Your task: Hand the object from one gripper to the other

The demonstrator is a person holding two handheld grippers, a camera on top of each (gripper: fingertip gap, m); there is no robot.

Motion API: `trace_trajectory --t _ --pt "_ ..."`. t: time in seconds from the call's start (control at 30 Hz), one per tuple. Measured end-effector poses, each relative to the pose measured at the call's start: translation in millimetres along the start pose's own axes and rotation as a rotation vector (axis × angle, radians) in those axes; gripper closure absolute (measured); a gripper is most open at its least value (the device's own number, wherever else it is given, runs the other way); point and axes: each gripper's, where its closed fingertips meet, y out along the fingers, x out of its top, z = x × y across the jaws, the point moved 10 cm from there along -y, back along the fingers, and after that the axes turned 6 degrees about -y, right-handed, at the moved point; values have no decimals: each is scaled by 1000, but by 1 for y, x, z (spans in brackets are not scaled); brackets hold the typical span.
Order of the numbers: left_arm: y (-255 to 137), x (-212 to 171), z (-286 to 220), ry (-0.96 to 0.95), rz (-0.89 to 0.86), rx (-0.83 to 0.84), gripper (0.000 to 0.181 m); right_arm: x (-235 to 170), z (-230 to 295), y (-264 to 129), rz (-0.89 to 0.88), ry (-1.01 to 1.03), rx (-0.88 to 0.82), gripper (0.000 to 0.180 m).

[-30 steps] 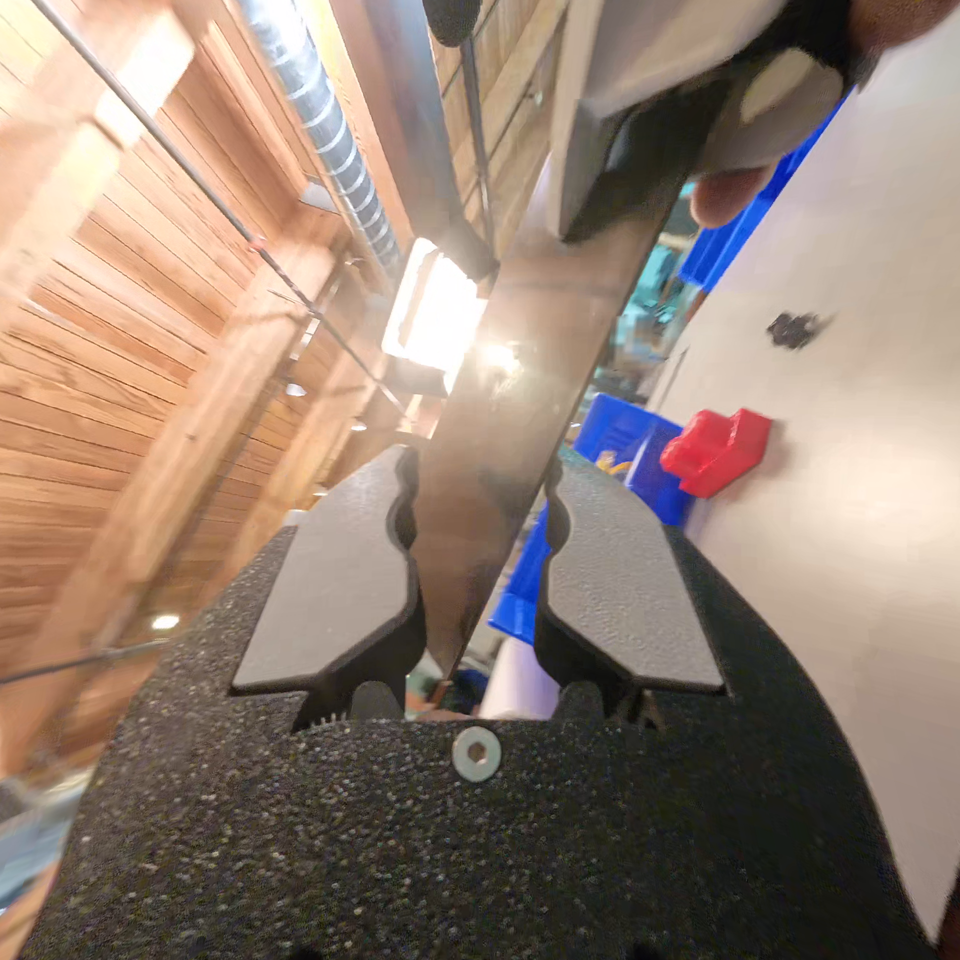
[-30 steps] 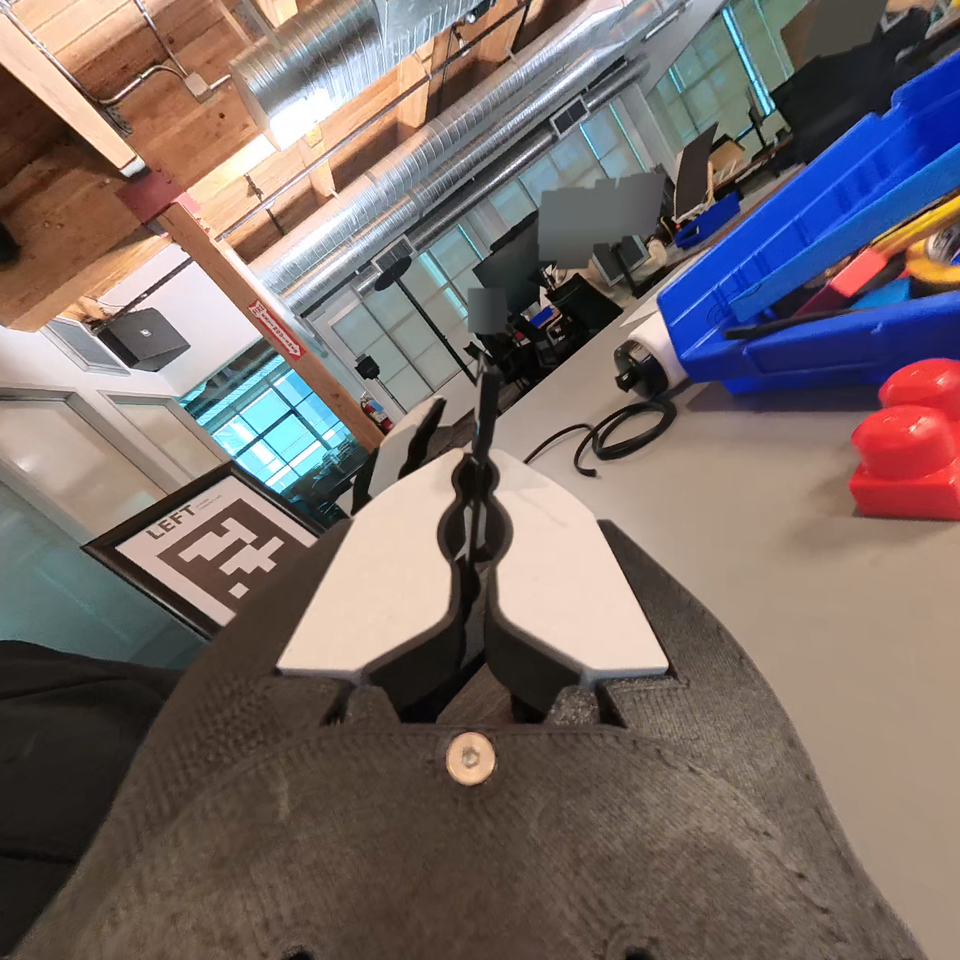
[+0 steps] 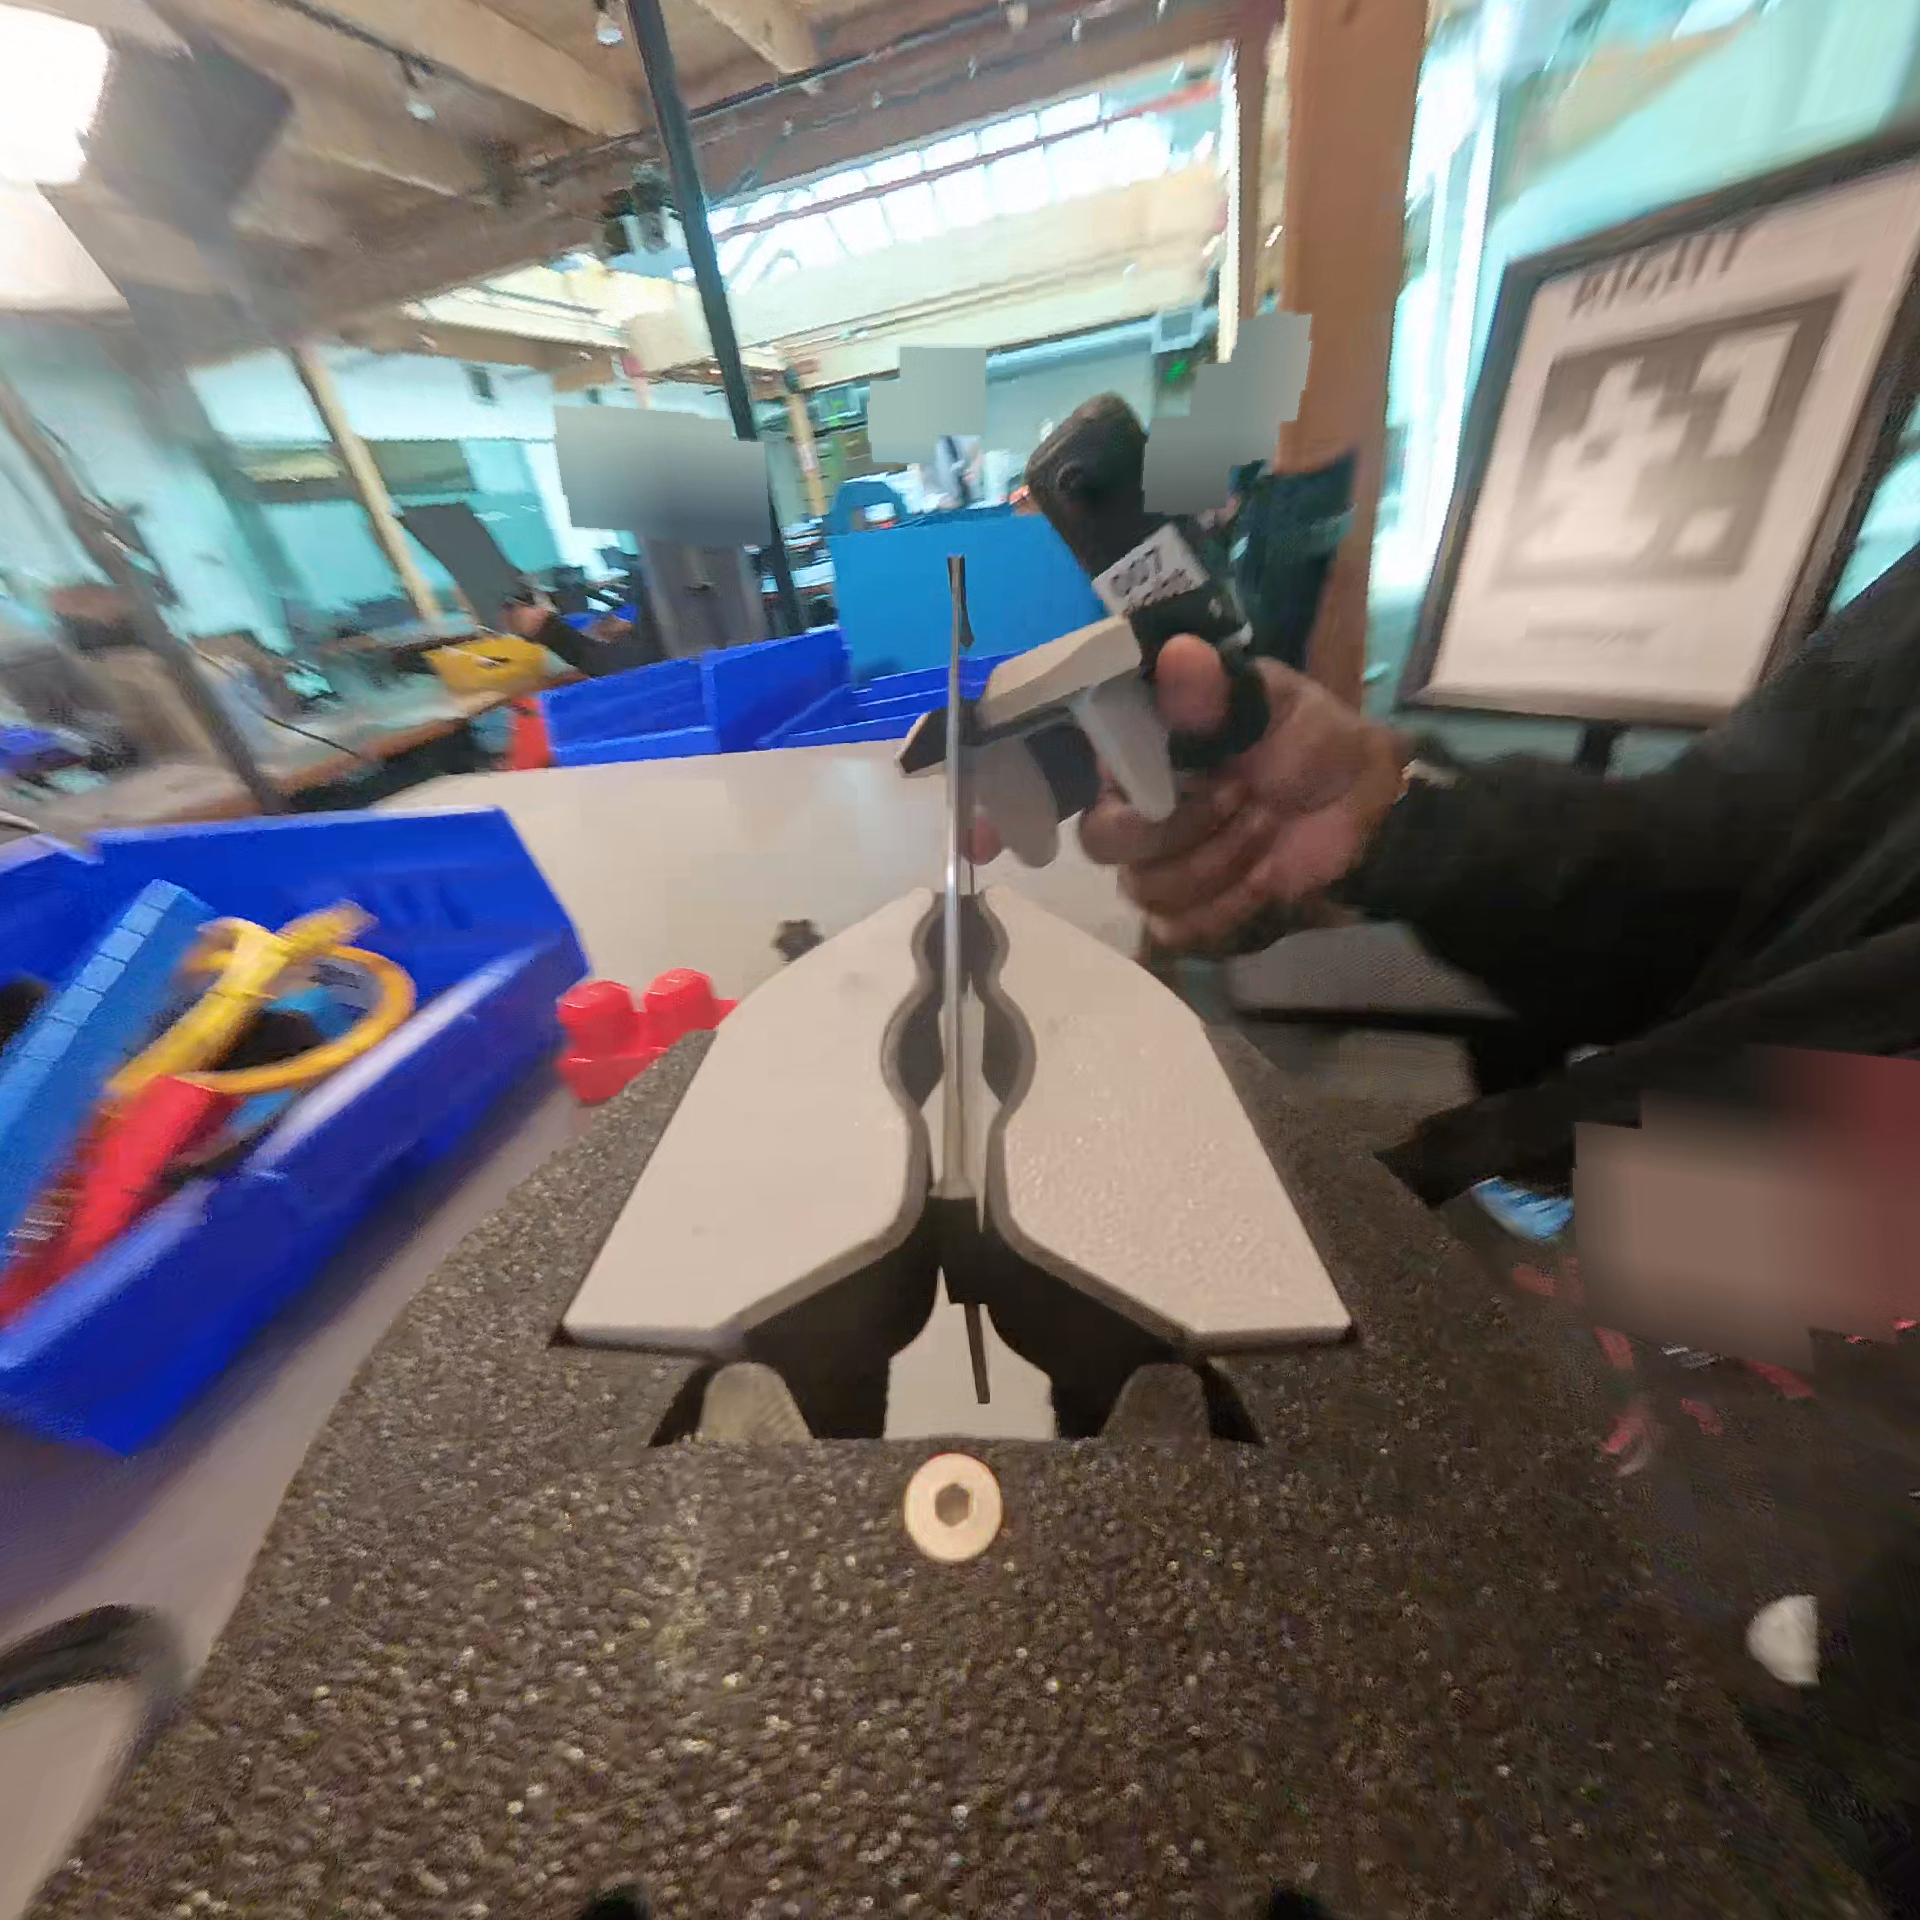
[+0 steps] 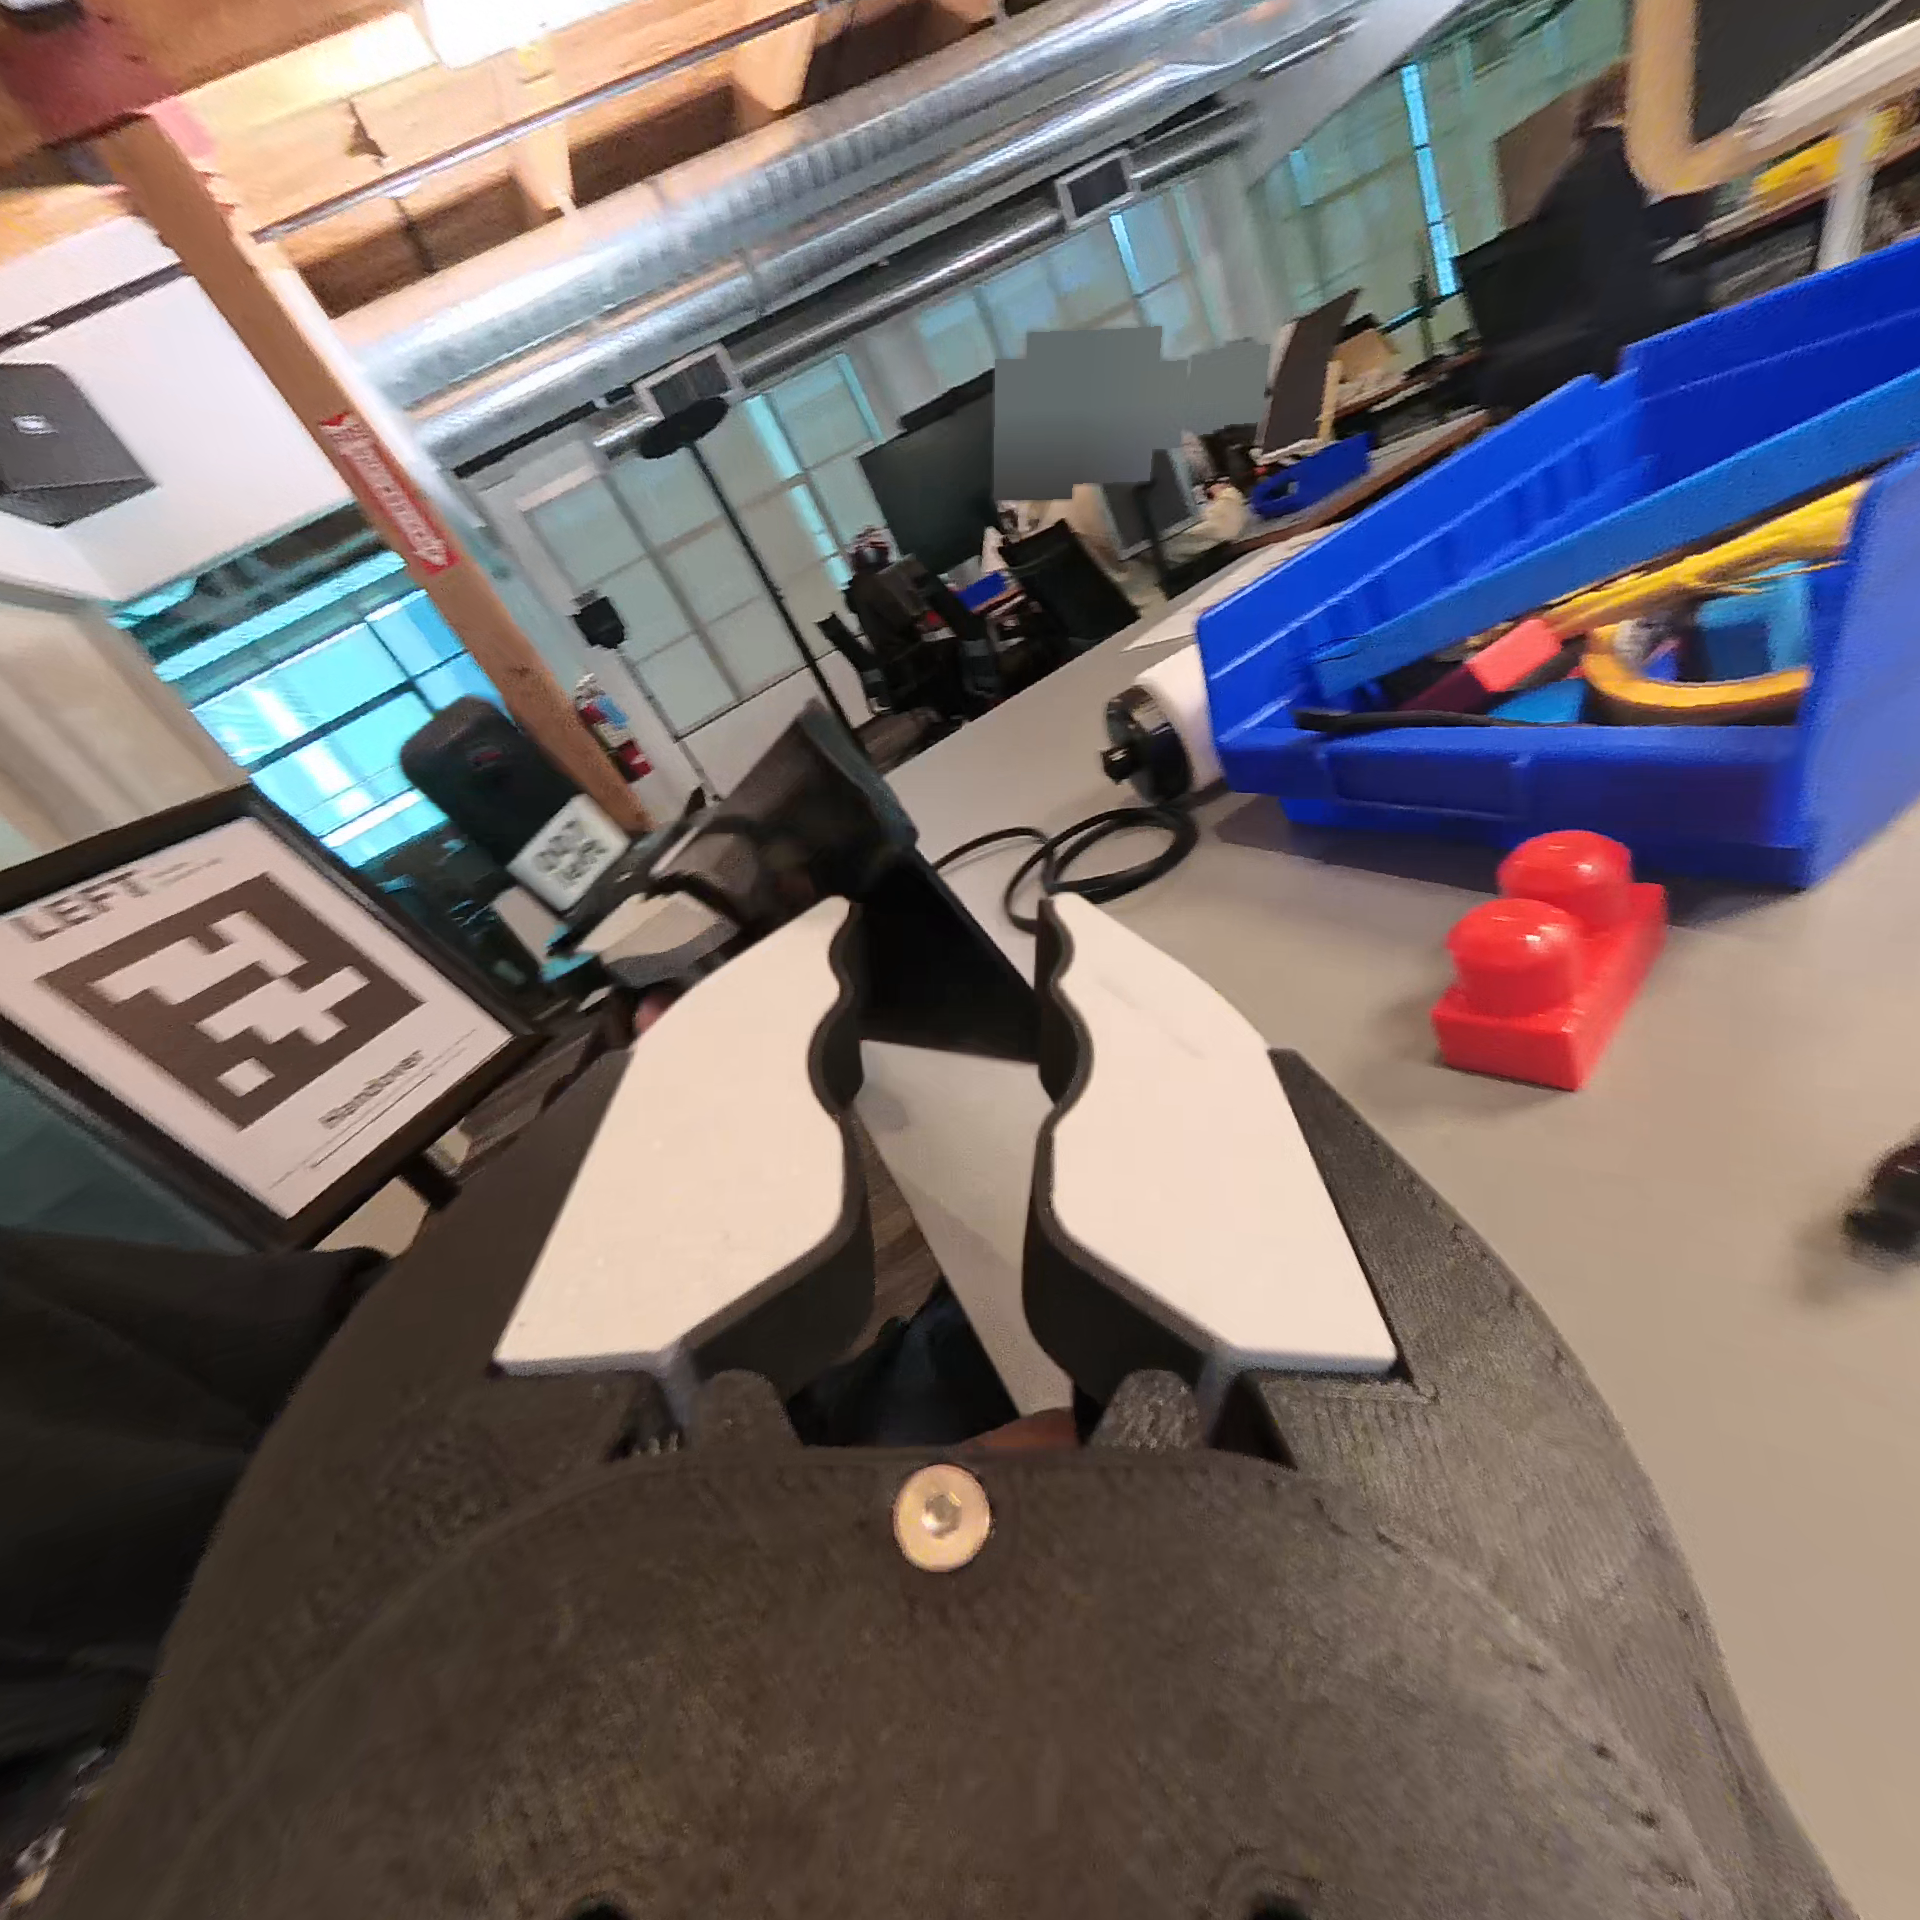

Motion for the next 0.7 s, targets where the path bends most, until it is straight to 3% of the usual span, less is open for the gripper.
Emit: trace_trajectory --t 0.13,0.27,0.37,0.5,0.7 --pt "-1 9 -14 365 -1 176 178 3 -5 -5 -21 40 -72 143" --pt "5 13 -22 702 -6 441 178 2 0 0 -51 127 -19 133" --pt "16 3 -28 984 91 581 178 -3 7 7 -66 199 41 126" --pt "33 -13 -34 1239 180 636 178 -9 11 15 -64 280 74 119" --pt "55 -30 -50 1398 164 574 179 -16 6 18 -91 392 70 120"
